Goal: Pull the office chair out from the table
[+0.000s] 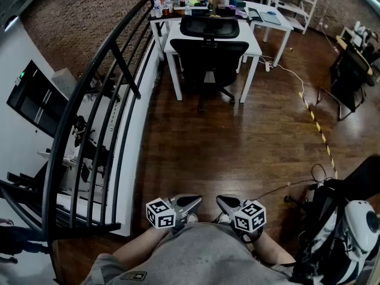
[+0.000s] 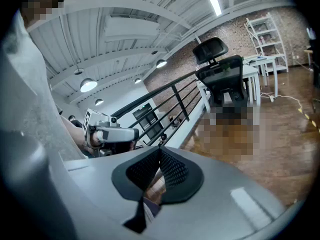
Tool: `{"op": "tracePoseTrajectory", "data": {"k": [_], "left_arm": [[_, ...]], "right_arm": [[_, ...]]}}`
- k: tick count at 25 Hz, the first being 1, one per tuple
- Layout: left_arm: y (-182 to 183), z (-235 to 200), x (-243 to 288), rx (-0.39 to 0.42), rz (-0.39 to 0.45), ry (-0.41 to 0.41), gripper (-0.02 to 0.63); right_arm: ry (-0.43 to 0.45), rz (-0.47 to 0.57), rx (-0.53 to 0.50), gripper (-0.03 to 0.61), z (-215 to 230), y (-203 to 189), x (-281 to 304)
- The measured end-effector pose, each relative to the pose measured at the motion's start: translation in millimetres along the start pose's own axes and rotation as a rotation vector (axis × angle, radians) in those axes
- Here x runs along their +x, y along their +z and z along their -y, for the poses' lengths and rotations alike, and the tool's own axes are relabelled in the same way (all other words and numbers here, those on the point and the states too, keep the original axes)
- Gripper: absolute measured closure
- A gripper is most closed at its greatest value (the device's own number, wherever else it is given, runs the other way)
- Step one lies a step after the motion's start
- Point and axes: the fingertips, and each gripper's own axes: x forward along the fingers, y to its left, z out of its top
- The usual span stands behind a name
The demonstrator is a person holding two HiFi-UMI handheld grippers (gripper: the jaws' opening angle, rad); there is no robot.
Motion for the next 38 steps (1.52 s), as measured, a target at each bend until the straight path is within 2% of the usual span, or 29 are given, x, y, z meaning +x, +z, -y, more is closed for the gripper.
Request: {"op": "tracePoseTrajectory", "data": {"k": [5, 8, 11, 14, 18, 24, 33, 38], "left_arm": [[-4, -16, -26, 0.001, 0.002, 0.013, 0.612], [9, -22, -31, 0.030, 0.004, 0.016, 0.612], [43, -17, -30, 0.074, 0.050, -0.004, 0.612], [88, -11, -22, 0.142, 0.114, -0.031, 0.612], [143, -11, -6, 0.226, 0.162, -0.019, 0.612], [196, -52, 32, 0.262, 0.195, 0.002, 0.612], [289, -120, 106, 0.299, 0.232, 0.085, 0.612], [323, -149, 147, 0.312, 0.243, 0.125, 0.612]], "right_arm": [[-0.030, 0.009, -0.009, 0.572, -17, 1, 22], [-0.059, 0.016, -0.043, 0.572, -22, 11, 30], [-0.067, 0.050, -0.088, 0.572, -28, 39, 31], [-0.091, 0.122, -0.150, 0.572, -24, 86, 27], [-0.125, 0.189, -0.220, 0.572, -10, 137, 23], [-0.122, 0.231, -0.238, 0.572, 42, 196, 31], [-0.069, 0.256, -0.268, 0.572, 143, 289, 39], [-0.047, 0.264, -0.273, 0.572, 201, 326, 40]]}}
